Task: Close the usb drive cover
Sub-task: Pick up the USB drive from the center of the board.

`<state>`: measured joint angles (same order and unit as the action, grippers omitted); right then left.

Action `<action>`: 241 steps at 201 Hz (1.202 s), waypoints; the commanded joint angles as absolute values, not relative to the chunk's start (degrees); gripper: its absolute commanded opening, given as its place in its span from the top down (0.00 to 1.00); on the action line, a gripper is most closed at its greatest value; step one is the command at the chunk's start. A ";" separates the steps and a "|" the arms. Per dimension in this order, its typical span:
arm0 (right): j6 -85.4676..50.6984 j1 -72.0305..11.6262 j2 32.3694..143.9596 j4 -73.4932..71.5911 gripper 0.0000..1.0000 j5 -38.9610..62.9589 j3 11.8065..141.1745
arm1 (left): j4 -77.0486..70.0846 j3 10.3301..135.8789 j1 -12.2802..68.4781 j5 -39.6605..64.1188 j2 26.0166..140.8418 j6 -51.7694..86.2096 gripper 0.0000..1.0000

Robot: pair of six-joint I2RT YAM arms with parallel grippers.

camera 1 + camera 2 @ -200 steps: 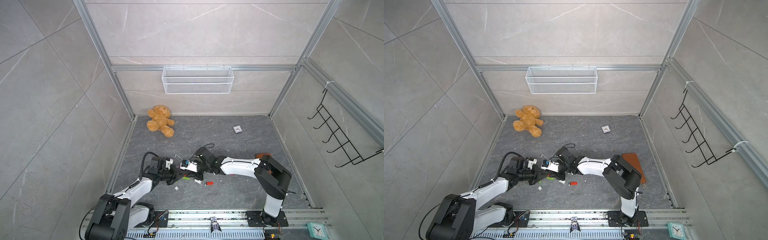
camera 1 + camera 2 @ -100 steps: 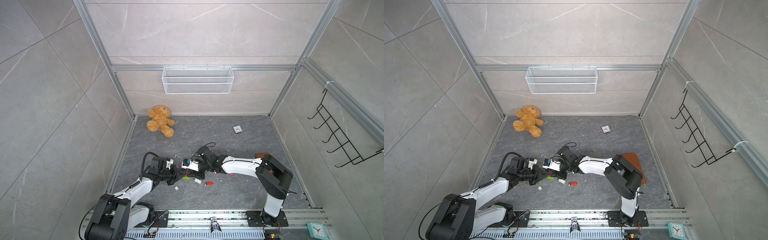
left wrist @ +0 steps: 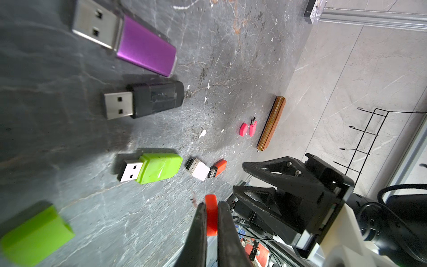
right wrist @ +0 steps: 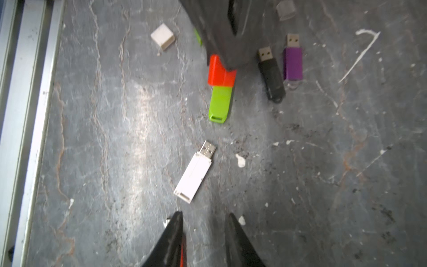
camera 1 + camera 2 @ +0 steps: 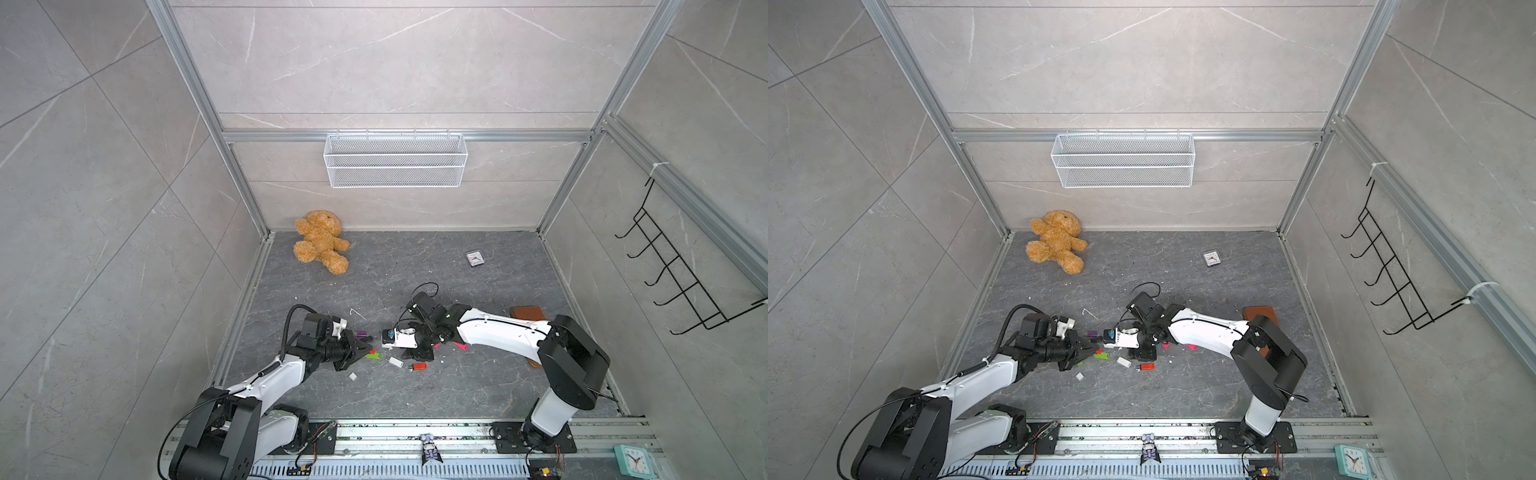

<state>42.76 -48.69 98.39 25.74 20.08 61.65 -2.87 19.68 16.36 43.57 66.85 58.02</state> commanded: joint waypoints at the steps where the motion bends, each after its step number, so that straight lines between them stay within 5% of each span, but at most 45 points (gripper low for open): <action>1: 45.48 -48.33 97.46 31.44 0.65 19.04 61.36 | -2.02 21.76 16.92 43.44 66.69 56.73 0.98; 241: 47.20 -48.09 97.75 31.87 0.65 13.47 54.87 | 1.12 23.97 17.67 41.32 66.27 54.49 1.00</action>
